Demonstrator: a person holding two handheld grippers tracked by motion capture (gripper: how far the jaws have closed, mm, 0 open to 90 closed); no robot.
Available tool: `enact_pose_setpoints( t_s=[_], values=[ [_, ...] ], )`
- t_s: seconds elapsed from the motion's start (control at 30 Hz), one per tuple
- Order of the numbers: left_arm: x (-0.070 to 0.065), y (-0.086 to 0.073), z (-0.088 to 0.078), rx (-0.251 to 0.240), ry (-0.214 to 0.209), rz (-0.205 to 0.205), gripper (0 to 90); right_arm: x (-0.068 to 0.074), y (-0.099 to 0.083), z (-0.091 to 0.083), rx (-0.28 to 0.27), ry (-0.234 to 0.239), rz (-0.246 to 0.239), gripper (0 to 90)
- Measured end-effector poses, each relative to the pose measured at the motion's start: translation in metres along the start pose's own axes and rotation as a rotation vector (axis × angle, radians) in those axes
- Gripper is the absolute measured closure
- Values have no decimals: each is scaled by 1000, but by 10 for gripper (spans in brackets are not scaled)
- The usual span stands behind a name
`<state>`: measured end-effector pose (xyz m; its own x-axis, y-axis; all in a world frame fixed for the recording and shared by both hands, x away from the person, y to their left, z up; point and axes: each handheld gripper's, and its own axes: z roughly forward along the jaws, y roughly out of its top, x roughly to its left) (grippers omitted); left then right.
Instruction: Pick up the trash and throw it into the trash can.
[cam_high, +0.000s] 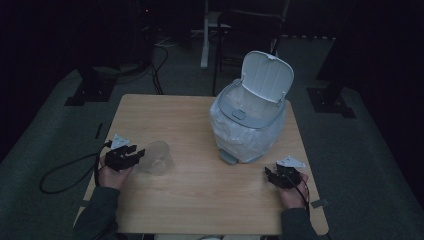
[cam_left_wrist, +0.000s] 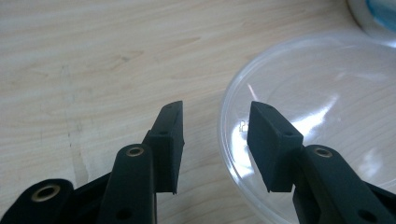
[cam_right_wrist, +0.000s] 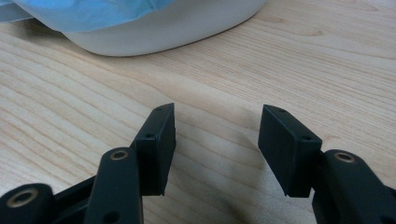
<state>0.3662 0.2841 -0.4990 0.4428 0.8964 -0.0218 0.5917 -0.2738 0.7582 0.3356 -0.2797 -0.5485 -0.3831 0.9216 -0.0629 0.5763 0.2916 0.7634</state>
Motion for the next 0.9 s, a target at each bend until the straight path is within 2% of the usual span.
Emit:
enact_pose_setpoints(
  t_s=[0.1,0.2,0.27,0.37,0.5,0.57,0.67,0.8,0.9],
  values=[
    [1,-5,12,23,-56,-1,571,0,0,0,0,0,0,455],
    [1,-4,17,22,-86,0,567,0,0,0,0,1,2,455],
    [2,-4,16,18,-90,-10,567,0,0,0,0,0,0,455],
    [5,-2,8,-18,-95,-40,564,0,0,0,0,1,1,455],
    [3,5,-13,-112,-127,-65,562,0,0,0,1,1,1,455],
    [-1,11,-22,-158,-152,-57,562,0,0,0,1,1,2,455],
    [-8,17,-29,-195,-170,-41,561,0,0,0,0,1,2,455],
    [-16,22,-33,-217,-152,-12,561,1,0,0,0,0,2,456],
    [-20,24,-35,-240,-178,-10,562,1,0,0,1,0,1,456]
  ],
)
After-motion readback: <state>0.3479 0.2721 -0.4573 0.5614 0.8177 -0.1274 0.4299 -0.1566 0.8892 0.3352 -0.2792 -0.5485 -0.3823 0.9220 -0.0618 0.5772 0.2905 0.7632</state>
